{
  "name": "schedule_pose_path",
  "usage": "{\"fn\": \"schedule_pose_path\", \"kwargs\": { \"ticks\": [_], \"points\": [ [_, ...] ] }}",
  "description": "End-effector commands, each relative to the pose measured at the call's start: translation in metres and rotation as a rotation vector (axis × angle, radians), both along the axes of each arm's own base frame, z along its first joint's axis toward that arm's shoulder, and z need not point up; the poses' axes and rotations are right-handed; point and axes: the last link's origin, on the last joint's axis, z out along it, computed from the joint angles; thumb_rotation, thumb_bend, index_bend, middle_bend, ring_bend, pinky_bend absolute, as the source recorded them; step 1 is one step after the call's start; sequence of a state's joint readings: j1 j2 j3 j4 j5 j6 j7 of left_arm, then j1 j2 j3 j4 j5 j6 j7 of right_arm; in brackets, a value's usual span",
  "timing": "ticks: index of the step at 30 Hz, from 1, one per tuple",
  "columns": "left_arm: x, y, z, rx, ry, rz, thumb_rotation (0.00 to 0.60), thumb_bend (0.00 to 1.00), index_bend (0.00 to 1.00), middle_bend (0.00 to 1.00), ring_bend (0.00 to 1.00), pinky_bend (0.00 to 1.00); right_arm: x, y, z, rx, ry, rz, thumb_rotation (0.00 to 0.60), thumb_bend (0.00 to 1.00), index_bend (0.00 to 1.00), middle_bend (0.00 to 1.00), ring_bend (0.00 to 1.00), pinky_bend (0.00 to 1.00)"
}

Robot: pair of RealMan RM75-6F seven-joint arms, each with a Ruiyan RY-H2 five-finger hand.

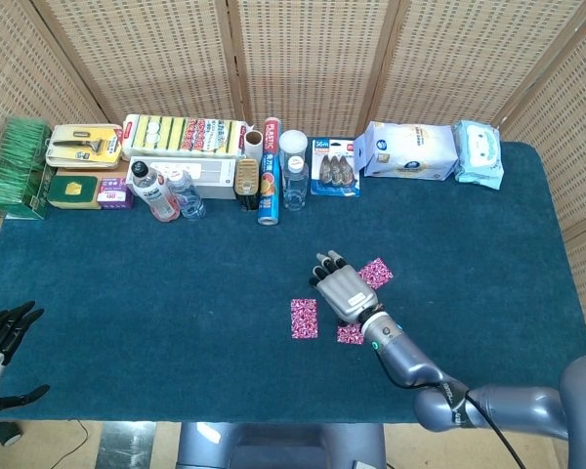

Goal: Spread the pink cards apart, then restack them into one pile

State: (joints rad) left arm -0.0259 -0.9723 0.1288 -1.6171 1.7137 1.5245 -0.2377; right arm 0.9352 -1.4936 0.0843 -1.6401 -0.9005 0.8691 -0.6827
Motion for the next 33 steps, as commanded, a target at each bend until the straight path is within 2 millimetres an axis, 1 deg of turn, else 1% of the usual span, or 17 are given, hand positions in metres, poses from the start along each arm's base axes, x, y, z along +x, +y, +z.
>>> {"fn": "schedule_pose_path", "kwargs": {
  "ticks": [1,4,9,13,21,33],
  "points": [
    [0.0,0.0,0.001,-0.001,-0.002,-0.001,0.6,0.05,0.0,0.0,0.0,0.02,0.008,-0.001,-0.01,0.021,0.019,0.026,0.6,0.19,0.3,0.2,0.03,0.0],
    [-0.001,0.0,0.002,0.001,-0.006,0.001,0.6,0.05,0.0,0.0,0.0,0.02,0.013,-0.001,-0.018,0.042,0.034,0.057,0.6,0.19,0.31,0.2,0.03,0.0],
    [-0.001,0.001,0.002,-0.007,-0.008,0.0,0.6,0.05,0.0,0.0,0.0,0.02,0.018,0.003,-0.03,0.052,0.093,0.14,0.6,0.19,0.31,0.2,0.03,0.0],
    [-0.002,0.002,0.002,-0.005,-0.012,0.003,0.6,0.05,0.0,0.0,0.0,0.02,0.022,0.011,-0.042,0.088,0.123,0.212,0.6,0.19,0.31,0.2,0.03,0.0],
    [-0.001,0.003,0.001,-0.01,-0.005,0.005,0.6,0.05,0.0,0.0,0.0,0.02,0.024,0.011,-0.044,0.1,0.115,0.269,0.6,0.18,0.31,0.2,0.04,0.0],
    [0.0,0.003,-0.001,-0.012,0.0,0.007,0.6,0.05,0.0,0.0,0.0,0.02,0.023,0.01,-0.041,0.099,0.112,0.297,0.6,0.18,0.32,0.2,0.04,0.0]
  ]
}}
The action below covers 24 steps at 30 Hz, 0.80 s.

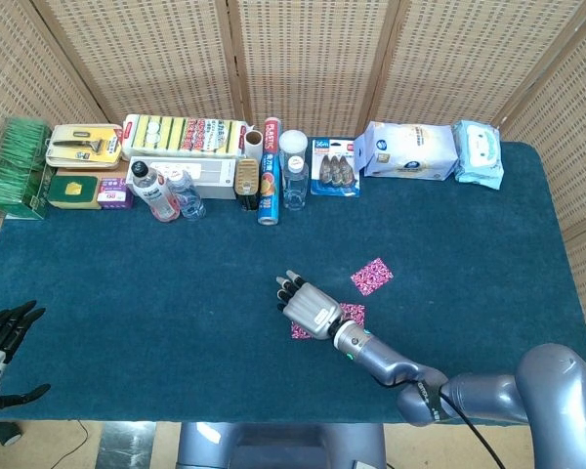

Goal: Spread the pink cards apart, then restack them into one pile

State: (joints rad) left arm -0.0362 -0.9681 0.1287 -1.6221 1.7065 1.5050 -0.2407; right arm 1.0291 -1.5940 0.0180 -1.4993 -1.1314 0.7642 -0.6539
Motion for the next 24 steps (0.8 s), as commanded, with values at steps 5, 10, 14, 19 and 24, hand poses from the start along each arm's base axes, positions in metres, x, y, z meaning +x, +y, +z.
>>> {"fn": "schedule_pose_path", "kwargs": {
  "ticks": [5,10,14,19,24],
  "points": [
    [0.0,0.0,0.0,0.001,-0.002,-0.001,0.6,0.05,0.0,0.0,0.0,0.02,0.003,0.0,-0.001,-0.006,-0.004,0.001,0.6,0.18,0.32,0.19,0.04,0.0],
    [0.0,-0.001,0.002,0.004,-0.008,-0.002,0.6,0.05,0.0,0.0,0.0,0.02,0.004,0.0,-0.007,-0.012,0.029,0.028,0.6,0.18,0.32,0.18,0.04,0.01],
    [-0.001,-0.001,0.002,0.003,-0.01,-0.004,0.6,0.05,0.0,0.0,0.0,0.02,0.004,-0.001,-0.009,-0.016,0.037,0.031,0.6,0.18,0.32,0.18,0.04,0.01],
    [-0.001,0.0,0.002,0.002,-0.01,-0.005,0.6,0.05,0.0,0.0,0.0,0.02,0.005,-0.002,-0.01,-0.021,0.054,0.038,0.6,0.18,0.32,0.18,0.04,0.01],
    [-0.001,0.0,0.003,0.002,-0.012,-0.004,0.6,0.05,0.0,0.0,0.0,0.02,0.007,-0.003,-0.009,-0.025,0.071,0.045,0.6,0.18,0.32,0.18,0.04,0.01]
  ]
}}
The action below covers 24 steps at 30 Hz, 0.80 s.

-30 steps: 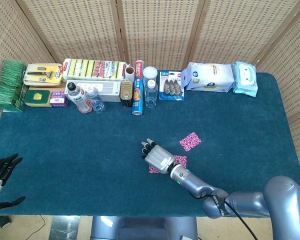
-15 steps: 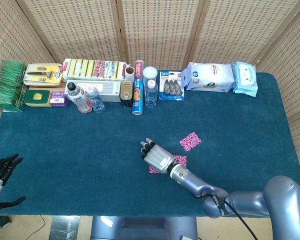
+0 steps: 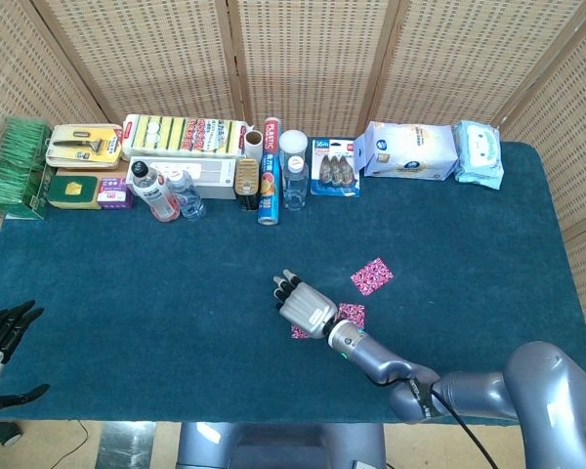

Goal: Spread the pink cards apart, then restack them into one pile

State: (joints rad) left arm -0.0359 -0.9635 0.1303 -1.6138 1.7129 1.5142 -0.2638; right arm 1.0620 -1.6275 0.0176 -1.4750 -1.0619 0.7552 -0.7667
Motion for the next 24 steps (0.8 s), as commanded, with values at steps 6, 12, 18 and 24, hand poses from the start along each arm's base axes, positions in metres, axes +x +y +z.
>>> {"fn": "schedule_pose_path", "kwargs": {
  "ticks": [6,12,18,24],
  "points": [
    [0.0,0.0003,0.0003,-0.002,0.0,-0.001,0.6,0.05,0.0,0.0,0.0,0.02,0.0011,-0.0017,0.0059,-0.002,0.028,0.011,0.6,0.17,0.32,0.18,0.04,0.01],
    [-0.0001,0.0006,0.0004,-0.001,0.0,0.0,0.6,0.05,0.0,0.0,0.0,0.02,-0.0017,-0.0014,0.0085,0.009,0.046,0.021,0.6,0.13,0.32,0.16,0.04,0.01],
    [0.0004,0.001,-0.0009,-0.003,0.004,0.001,0.6,0.05,0.0,0.0,0.0,0.02,0.0027,0.0019,0.0114,0.029,0.053,0.081,0.6,0.12,0.31,0.14,0.04,0.03],
    [0.0005,0.0004,-0.001,-0.002,0.004,0.002,0.6,0.05,0.0,0.0,0.0,0.02,0.0009,0.001,0.0115,0.035,0.072,0.107,0.6,0.12,0.31,0.14,0.04,0.03]
  ]
}}
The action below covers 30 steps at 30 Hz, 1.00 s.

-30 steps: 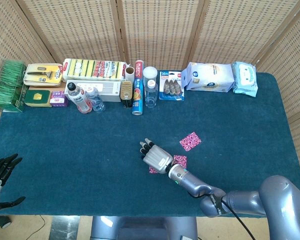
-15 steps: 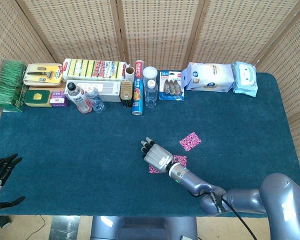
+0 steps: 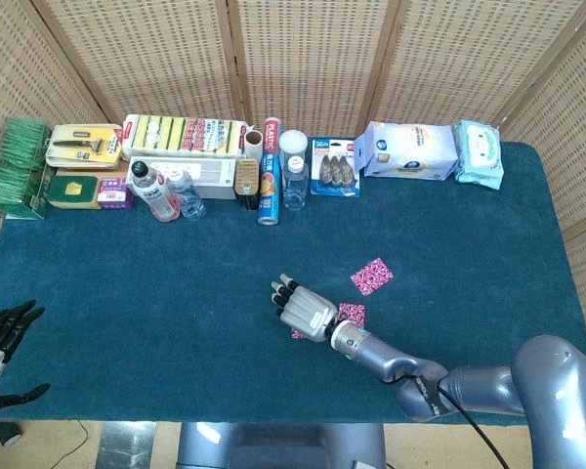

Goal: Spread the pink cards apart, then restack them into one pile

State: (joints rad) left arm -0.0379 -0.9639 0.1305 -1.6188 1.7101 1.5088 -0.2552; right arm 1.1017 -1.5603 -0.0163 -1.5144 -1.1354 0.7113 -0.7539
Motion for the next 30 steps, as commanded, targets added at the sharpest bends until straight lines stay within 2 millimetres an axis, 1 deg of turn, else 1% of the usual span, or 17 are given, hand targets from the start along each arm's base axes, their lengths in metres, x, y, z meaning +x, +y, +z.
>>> {"fn": "schedule_pose_path", "kwargs": {
  "ticks": [1,7,14,21,30],
  "points": [
    [0.0,-0.0001,0.0001,0.0,-0.001,0.0,0.6,0.05,0.0,0.0,0.0,0.02,-0.002,-0.0014,0.0001,0.001,0.012,0.006,0.6,0.12,0.31,0.14,0.04,0.03],
    [-0.0004,0.0003,0.0002,0.0,0.0,0.001,0.6,0.05,0.0,0.0,0.0,0.02,-0.0055,-0.0052,0.0002,-0.006,0.037,0.02,0.6,0.12,0.31,0.14,0.04,0.03],
    [-0.0006,0.0009,0.0003,0.0,-0.001,0.003,0.6,0.05,0.0,0.0,0.0,0.02,-0.0039,-0.0031,0.0002,0.016,0.033,0.026,0.6,0.11,0.31,0.14,0.04,0.04],
    [-0.0001,0.0009,-0.0008,-0.001,0.002,0.004,0.6,0.05,0.0,0.0,0.0,0.02,-0.0012,-0.0007,-0.0027,0.029,0.013,0.044,0.6,0.06,0.3,0.14,0.04,0.05],
    [-0.0002,0.0011,-0.0006,-0.002,0.002,0.005,0.6,0.05,0.0,0.0,0.0,0.02,-0.0011,-0.0022,-0.0034,0.032,0.012,0.058,0.6,0.04,0.29,0.13,0.04,0.05]
  ]
}}
